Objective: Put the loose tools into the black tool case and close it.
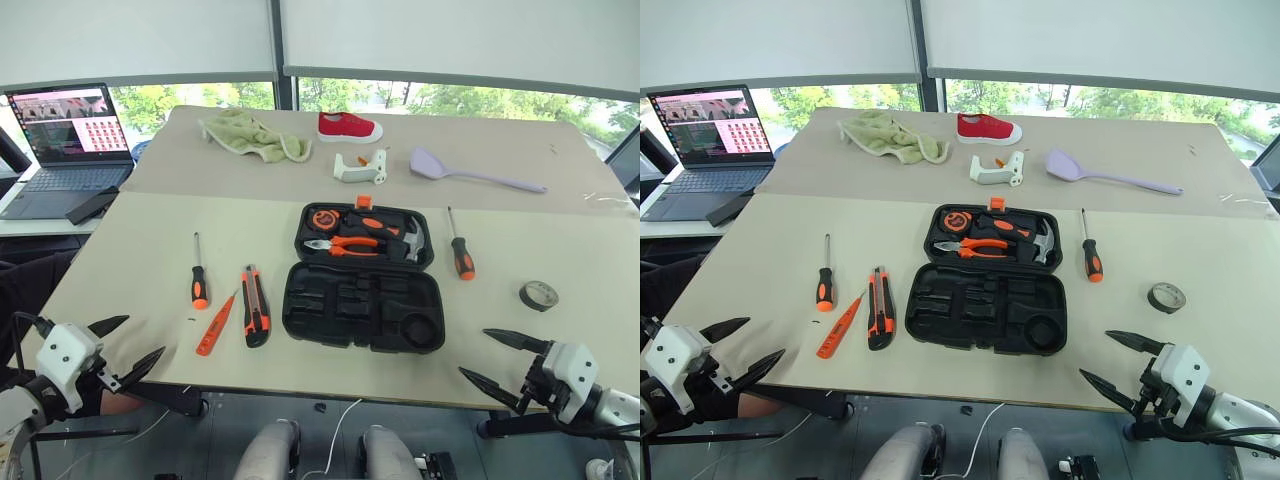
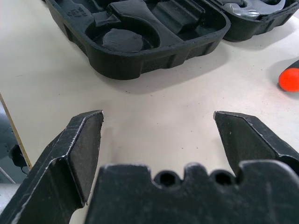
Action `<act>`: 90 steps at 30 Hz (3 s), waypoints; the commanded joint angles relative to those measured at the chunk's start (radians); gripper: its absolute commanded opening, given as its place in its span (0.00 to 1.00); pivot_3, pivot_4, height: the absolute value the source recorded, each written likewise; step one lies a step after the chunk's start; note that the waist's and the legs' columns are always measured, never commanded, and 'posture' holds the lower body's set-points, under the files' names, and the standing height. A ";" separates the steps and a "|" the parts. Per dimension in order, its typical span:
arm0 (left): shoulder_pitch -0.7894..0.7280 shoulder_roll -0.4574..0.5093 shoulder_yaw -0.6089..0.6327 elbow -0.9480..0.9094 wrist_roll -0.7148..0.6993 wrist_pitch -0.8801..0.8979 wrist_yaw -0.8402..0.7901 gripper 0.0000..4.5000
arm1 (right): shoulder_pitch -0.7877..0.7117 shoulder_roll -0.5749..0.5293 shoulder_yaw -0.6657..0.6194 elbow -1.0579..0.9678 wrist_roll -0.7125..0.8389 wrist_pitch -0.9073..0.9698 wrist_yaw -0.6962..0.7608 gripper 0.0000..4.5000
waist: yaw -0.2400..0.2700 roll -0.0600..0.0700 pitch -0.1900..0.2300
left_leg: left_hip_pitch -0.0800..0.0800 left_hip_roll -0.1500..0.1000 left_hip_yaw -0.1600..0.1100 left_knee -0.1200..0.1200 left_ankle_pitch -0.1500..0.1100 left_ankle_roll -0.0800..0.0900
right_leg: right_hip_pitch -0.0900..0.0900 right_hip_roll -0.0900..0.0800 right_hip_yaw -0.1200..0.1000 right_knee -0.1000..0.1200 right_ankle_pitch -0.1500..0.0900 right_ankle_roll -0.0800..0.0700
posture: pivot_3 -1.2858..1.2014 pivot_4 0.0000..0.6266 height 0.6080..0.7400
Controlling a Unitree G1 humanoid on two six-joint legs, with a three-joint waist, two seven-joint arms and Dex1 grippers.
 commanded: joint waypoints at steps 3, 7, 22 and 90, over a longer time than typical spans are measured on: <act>-0.003 -0.080 0.187 -0.024 -0.225 0.237 0.172 1.00 | -0.149 0.040 0.039 -0.190 0.200 0.104 -0.037 0.98 | -0.020 -0.001 0.001 | 0.000 0.001 0.000 0.000 0.000 0.000 | 0.001 0.000 0.001 0.000 0.000 -0.001 | 0.52 0.24 1.00; 0.035 -0.106 0.260 -0.034 -0.268 0.404 0.279 1.00 | -0.243 0.090 0.051 -0.275 0.275 0.175 -0.101 0.98 | -0.024 -0.002 0.000 | 0.000 0.009 0.001 0.001 0.002 0.004 | 0.000 0.003 -0.002 0.002 0.002 -0.003 | 0.52 0.24 1.00; -0.346 0.104 0.098 -0.207 -0.556 1.062 0.513 1.00 | -0.204 0.112 0.084 -0.256 0.230 0.115 -0.006 0.98 | 0.010 -0.004 -0.001 | 0.005 0.010 0.004 0.005 -0.005 -0.005 | -0.001 0.008 -0.002 0.003 0.003 -0.006 | 0.52 0.24 1.00; -1.089 -0.360 -0.779 0.356 0.257 0.136 -0.099 0.33 | 0.027 0.107 -0.007 -0.318 0.214 0.141 -0.079 1.00 | -0.004 -0.005 -0.001 | -0.002 0.016 0.011 0.014 -0.005 0.000 | -0.001 0.020 0.000 0.004 0.007 -0.007 | 0.52 0.24 1.00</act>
